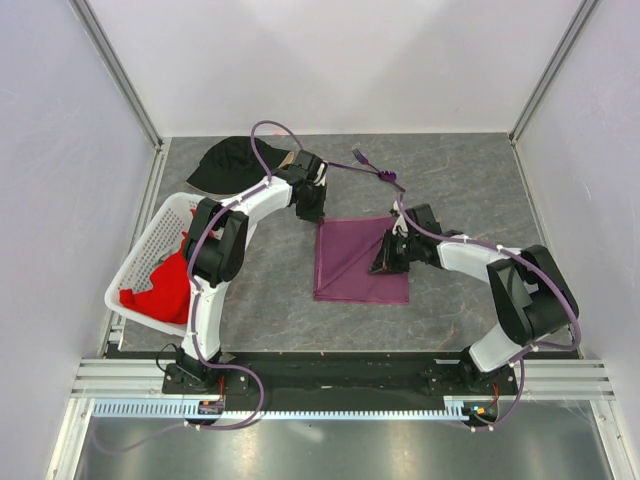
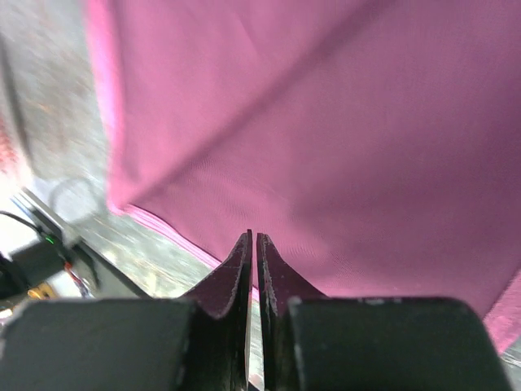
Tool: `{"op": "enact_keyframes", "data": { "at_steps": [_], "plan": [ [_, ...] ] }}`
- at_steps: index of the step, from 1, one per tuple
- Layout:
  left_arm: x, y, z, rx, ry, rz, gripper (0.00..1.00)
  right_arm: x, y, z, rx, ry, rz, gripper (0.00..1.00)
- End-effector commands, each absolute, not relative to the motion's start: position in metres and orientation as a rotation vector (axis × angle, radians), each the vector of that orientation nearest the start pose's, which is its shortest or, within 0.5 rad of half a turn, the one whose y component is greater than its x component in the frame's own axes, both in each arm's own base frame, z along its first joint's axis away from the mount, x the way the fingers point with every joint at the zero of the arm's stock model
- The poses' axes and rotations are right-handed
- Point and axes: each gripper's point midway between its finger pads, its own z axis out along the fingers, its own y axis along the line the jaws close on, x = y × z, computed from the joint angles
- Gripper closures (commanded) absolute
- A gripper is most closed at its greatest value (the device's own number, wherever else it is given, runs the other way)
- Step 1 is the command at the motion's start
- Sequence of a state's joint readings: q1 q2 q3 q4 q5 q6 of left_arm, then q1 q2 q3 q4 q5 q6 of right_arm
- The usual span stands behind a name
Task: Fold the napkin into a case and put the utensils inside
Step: Smooth out the upper triangle-folded napkin at the center of the board.
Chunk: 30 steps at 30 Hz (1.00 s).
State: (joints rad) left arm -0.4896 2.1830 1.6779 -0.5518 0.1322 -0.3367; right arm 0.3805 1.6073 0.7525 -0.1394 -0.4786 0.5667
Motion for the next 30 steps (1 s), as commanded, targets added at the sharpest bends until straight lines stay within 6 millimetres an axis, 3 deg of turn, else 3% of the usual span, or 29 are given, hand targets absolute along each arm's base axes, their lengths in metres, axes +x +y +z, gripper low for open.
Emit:
{"op": "enact_keyframes", "data": {
  "at_steps": [1,4,7,14,21,28,30],
  "plan": [
    [0.433,-0.266,0.056,0.192,2.619,-0.454,0.98,0.32,0.217,0.097,0.102,2.47,0.964,0.89],
    [0.431,-0.264,0.056,0.188,2.622,-0.447,0.98,0.349,0.202,0.118,0.182,2.398,0.92,0.89],
    [0.429,-0.262,0.054,0.178,2.629,-0.445,0.98,0.374,0.19,0.123,0.236,2.371,0.891,0.88],
    [0.431,-0.259,0.053,0.161,2.633,-0.455,0.98,0.415,0.174,0.111,0.294,2.374,0.878,0.88],
    [0.435,-0.262,0.054,0.167,2.629,-0.483,0.98,0.426,0.166,0.078,0.326,2.437,0.866,0.88],
    [0.437,-0.266,0.056,0.168,2.627,-0.501,0.98,0.432,0.164,0.07,0.335,2.447,0.86,0.88],
    [0.437,-0.264,0.059,0.153,2.633,-0.488,0.91,0.434,0.163,0.073,0.334,2.437,0.858,0.88]
  ]
}}
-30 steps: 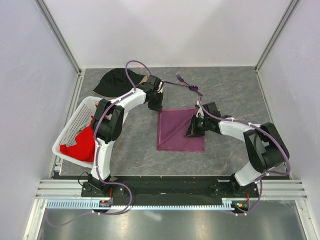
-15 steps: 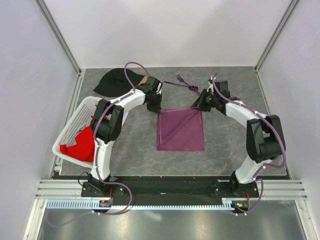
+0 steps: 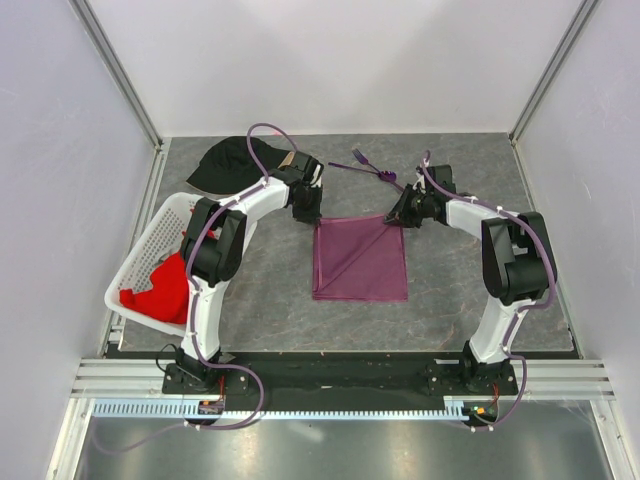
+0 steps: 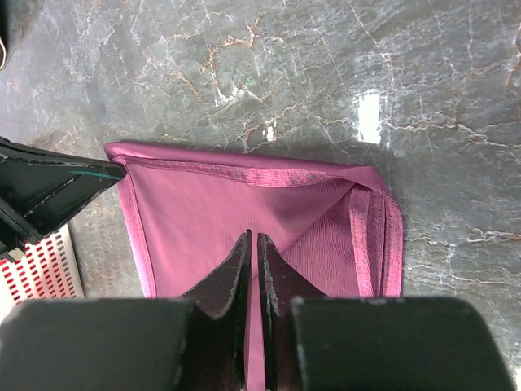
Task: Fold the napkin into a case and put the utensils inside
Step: Smooth out the upper triangle-folded napkin at the center of the board.
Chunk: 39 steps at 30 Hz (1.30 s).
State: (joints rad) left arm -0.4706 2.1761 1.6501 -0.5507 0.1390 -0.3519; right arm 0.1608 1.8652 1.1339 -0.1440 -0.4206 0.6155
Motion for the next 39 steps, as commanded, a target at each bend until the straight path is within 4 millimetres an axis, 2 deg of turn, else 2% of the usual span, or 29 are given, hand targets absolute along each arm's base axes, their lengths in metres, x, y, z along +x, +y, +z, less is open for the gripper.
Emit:
{"op": "enact_keyframes", "data": {
  "at_steps": [1,2,4,5,8,9,10,11,12,13,16,17,18,20,23,27,34,39],
  "plan": [
    [0.437,-0.263,0.062,0.145,2.631,-0.485,0.87,0.435,0.163,0.075,0.336,2.432,0.858,0.88],
    [0.436,-0.263,0.066,0.133,2.63,-0.487,0.77,0.435,0.161,0.076,0.34,2.431,0.857,0.88],
    [0.434,-0.261,0.08,0.12,2.616,-0.486,0.69,0.437,0.16,0.078,0.342,2.427,0.848,0.87],
    [0.434,-0.259,0.086,0.101,2.607,-0.476,0.59,0.438,0.161,0.079,0.342,2.424,0.851,0.87],
    [0.428,-0.254,0.107,0.08,2.586,-0.474,0.56,0.439,0.162,0.078,0.356,2.424,0.86,0.86],
    [0.42,-0.253,0.106,0.081,2.596,-0.476,0.56,0.44,0.162,0.077,0.361,2.425,0.862,0.85],
    [0.415,-0.252,0.12,0.085,2.575,-0.492,0.56,0.44,0.163,0.077,0.362,2.428,0.868,0.84],
    [0.409,-0.254,0.121,0.089,2.577,-0.506,0.56,0.441,0.165,0.075,0.36,2.431,0.871,0.84],
    [0.396,-0.254,0.115,0.099,2.606,-0.515,0.56,0.441,0.166,0.073,0.363,2.435,0.875,0.84],
    [0.387,-0.258,0.122,0.114,2.6,-0.556,0.57,0.442,0.167,0.074,0.36,2.433,0.877,0.83],
    [0.356,-0.267,0.114,0.131,2.649,-0.608,0.65,0.445,0.174,0.072,0.349,2.438,0.887,0.82],
    [0.347,-0.276,0.122,0.157,2.625,-0.653,0.66,0.446,0.176,0.071,0.346,2.44,0.889,0.81],
    [0.334,-0.277,0.113,0.166,2.654,-0.672,0.67,0.447,0.176,0.069,0.348,2.443,0.887,0.81],
    [0.311,-0.294,0.11,0.216,2.665,-0.763,0.71,0.448,0.176,0.063,0.348,2.453,0.878,0.81],
    [0.291,-0.303,0.098,0.239,2.693,-0.779,0.72,0.445,0.174,0.055,0.351,2.476,0.851,0.81],
    [0.28,-0.307,0.086,0.238,2.729,-0.796,0.74,0.442,0.17,0.052,0.355,2.487,0.817,0.82],
    [0.277,-0.306,0.091,0.238,2.714,-0.811,0.75,0.434,0.164,0.044,0.364,2.517,0.782,0.83],
    [0.271,-0.307,0.081,0.247,2.745,-0.829,0.76,0.432,0.161,0.048,0.361,2.509,0.764,0.82]
  ]
}}
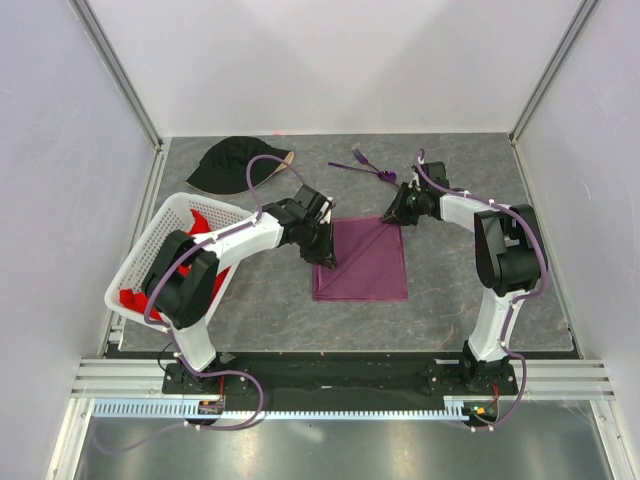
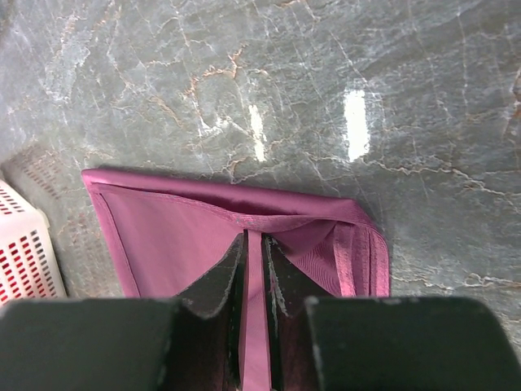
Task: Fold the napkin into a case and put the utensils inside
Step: Smooth out the upper triangle-folded napkin at the center of the board.
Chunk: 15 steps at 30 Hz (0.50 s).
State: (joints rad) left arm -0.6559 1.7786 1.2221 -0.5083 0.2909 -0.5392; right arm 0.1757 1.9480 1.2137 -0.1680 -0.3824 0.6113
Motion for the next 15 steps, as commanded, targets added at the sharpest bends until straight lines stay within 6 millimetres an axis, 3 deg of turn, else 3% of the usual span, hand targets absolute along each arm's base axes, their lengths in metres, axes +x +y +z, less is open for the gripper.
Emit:
{"op": "enact_keyframes", "data": {
  "at_steps": [1,15],
  "plan": [
    [0.268,-0.306,0.077,0.247,2.756,-0.829,0.76,0.432,0.161,0.048,0.359,2.511,0.761,0.83],
    [0.255,-0.3,0.065,0.239,2.791,-0.823,0.77,0.421,0.155,0.041,0.374,2.526,0.719,0.84]
  ]
}}
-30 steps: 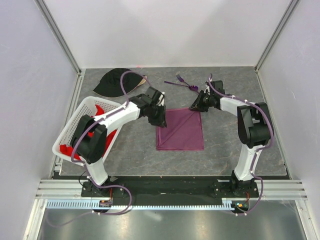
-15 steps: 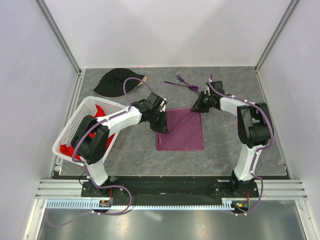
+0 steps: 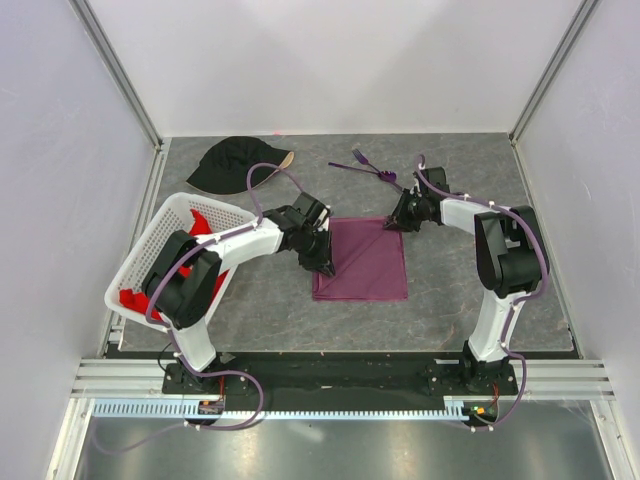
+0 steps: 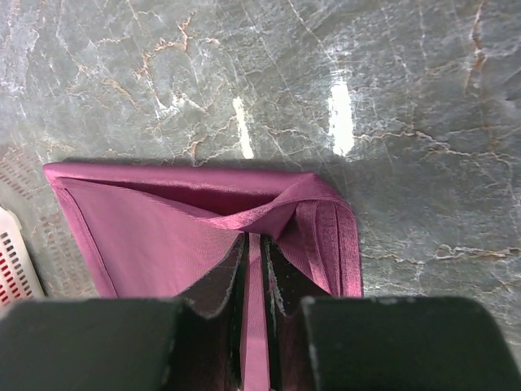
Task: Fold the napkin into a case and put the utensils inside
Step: Smooth out the upper triangle-folded napkin at the center of the board.
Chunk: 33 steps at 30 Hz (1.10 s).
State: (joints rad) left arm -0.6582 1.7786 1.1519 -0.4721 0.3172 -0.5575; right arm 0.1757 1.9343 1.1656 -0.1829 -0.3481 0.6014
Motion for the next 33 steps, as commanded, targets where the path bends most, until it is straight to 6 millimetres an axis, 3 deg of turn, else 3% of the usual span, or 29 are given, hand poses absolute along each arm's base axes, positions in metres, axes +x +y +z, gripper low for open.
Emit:
{"op": "enact_keyframes", "data": {
  "at_steps": [1,7,12,23,27,33],
  "plan": [
    [0.254,-0.3,0.064,0.238,2.792,-0.82,0.77,0.421,0.153,0.041,0.375,2.525,0.714,0.84],
    [0.248,-0.291,0.055,0.233,2.813,-0.781,0.78,0.419,0.151,0.036,0.384,2.535,0.697,0.84],
    [0.243,-0.285,0.05,0.232,2.823,-0.764,0.78,0.42,0.149,0.044,0.378,2.518,0.684,0.84],
    [0.233,-0.283,0.042,0.216,2.841,-0.793,0.78,0.438,0.161,0.092,0.332,2.421,0.777,0.83],
    [0.233,-0.284,0.042,0.214,2.838,-0.8,0.78,0.445,0.163,0.09,0.342,2.419,0.788,0.83],
    [0.232,-0.284,0.04,0.212,2.844,-0.795,0.78,0.455,0.165,0.073,0.355,2.44,0.783,0.83]
  ]
}}
